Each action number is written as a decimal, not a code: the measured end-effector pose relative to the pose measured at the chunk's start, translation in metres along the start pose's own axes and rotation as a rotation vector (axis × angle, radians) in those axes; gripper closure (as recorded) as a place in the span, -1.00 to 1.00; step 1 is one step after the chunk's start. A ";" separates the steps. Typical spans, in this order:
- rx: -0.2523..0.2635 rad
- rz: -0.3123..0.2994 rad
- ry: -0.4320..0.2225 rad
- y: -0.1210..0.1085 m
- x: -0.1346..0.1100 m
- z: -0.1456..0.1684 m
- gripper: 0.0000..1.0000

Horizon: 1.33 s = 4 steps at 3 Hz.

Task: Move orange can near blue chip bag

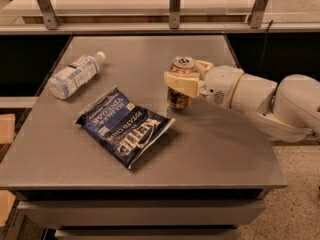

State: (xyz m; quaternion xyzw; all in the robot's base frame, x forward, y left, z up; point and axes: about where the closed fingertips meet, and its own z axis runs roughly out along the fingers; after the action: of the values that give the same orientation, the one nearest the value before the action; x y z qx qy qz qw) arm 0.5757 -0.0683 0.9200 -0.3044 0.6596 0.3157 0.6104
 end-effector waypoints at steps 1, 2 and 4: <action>0.015 0.005 0.004 0.000 0.011 -0.001 1.00; 0.023 0.010 0.002 0.000 0.019 -0.001 1.00; 0.021 0.014 -0.003 0.001 0.019 0.000 0.66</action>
Offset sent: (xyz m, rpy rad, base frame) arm -0.0036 -0.0065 -0.0304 0.0090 0.0135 -0.0421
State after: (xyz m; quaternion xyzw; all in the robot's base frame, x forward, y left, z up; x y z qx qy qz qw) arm 0.5732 -0.0679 0.9013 -0.2928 0.6642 0.3135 0.6122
